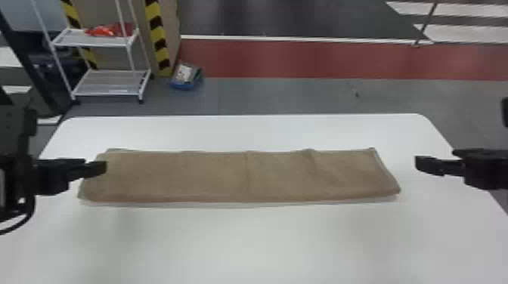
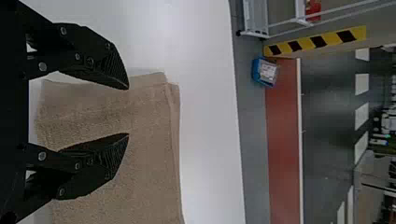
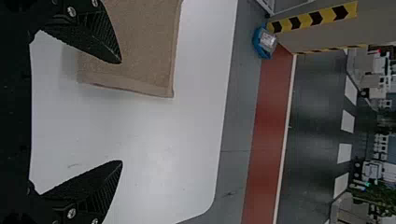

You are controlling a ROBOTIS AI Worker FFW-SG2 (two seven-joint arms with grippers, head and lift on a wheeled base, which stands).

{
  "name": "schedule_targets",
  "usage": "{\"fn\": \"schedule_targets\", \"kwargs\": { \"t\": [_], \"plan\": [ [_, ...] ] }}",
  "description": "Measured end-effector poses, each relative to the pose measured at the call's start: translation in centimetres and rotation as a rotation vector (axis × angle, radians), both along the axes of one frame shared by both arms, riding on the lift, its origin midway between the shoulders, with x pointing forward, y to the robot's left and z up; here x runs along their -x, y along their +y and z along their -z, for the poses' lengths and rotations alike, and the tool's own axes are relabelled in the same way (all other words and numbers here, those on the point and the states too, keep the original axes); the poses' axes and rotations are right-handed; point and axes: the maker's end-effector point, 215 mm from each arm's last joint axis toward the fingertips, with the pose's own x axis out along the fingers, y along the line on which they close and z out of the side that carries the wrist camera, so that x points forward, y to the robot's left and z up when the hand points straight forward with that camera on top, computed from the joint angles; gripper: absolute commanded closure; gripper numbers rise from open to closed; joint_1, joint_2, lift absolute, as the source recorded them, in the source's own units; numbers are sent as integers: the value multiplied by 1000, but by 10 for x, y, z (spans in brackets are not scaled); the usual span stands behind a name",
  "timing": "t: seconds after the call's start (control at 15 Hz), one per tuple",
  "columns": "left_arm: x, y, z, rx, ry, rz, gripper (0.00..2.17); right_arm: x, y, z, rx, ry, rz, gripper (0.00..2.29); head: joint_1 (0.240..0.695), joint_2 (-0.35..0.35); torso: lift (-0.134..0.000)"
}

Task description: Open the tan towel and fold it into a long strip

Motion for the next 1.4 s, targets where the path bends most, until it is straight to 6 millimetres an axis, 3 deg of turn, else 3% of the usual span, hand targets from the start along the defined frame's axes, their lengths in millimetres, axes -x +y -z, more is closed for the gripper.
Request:
{"fn": "schedule_targets", "kwargs": {
  "t": [0.33, 0.47, 0.8, 1.13, 1.4],
  "plan": [
    [-9, -13, -58, 61, -409, -24, 63, -12, 60, -7, -33, -242, -53, 130, 695, 19, -125],
    [0, -19, -72, 97, -583, -44, 60, -10, 76, -3, -52, -331, -71, 130, 695, 33, -125],
    [44, -34, -71, 70, -789, -121, 60, 10, 97, 13, -75, -437, -67, 130, 695, 45, -125],
    [81, -59, -53, -18, -749, -82, 60, 31, 135, 11, -84, -548, -92, 130, 695, 58, -125],
    [93, -64, -42, -42, -695, -91, 60, 29, 170, 17, -125, -550, -110, 130, 695, 89, -125]
  ]
}}
